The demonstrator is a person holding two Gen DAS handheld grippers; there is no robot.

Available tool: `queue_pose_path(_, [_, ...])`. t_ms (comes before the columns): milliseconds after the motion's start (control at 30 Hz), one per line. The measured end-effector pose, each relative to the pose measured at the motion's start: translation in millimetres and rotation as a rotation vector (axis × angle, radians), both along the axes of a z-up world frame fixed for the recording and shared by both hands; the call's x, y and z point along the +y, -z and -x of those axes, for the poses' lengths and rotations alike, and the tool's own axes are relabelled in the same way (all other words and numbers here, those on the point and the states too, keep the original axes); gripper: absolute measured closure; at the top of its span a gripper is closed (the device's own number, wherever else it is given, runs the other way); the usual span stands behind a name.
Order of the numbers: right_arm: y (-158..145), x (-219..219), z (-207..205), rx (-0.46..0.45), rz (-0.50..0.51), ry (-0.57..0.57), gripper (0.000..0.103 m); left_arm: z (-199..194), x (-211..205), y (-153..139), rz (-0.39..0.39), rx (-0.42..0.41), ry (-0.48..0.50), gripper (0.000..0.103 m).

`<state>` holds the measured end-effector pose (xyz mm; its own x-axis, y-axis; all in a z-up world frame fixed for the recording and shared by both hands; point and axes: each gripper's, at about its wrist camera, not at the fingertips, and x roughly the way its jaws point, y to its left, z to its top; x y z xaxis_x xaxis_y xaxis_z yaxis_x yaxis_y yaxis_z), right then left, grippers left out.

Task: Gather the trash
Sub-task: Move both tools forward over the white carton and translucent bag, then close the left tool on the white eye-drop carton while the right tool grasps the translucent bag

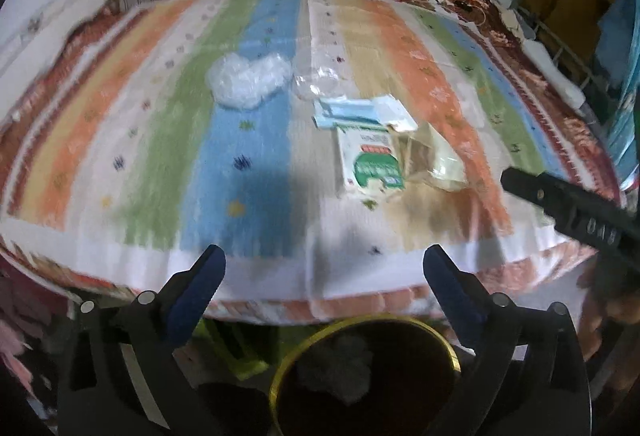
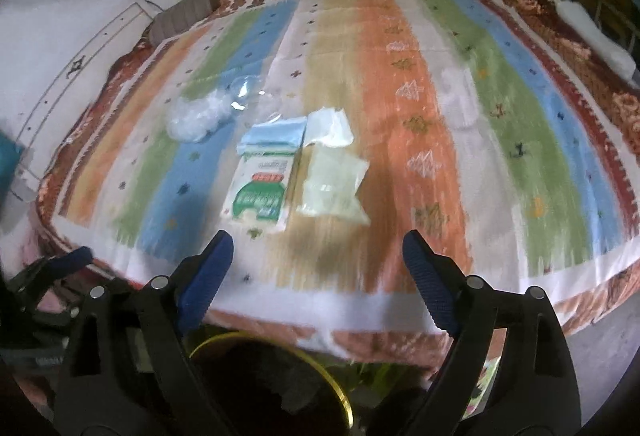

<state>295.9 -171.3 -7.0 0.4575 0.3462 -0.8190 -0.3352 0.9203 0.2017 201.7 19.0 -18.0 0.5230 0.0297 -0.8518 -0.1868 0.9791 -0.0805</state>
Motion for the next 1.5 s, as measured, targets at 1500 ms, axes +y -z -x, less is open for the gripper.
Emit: queue_pose_path(1500, [96, 14, -118, 0.232, 0.062, 0.047, 0.048, -117, -40, 104, -0.032, 0.026, 0.058, 0.006])
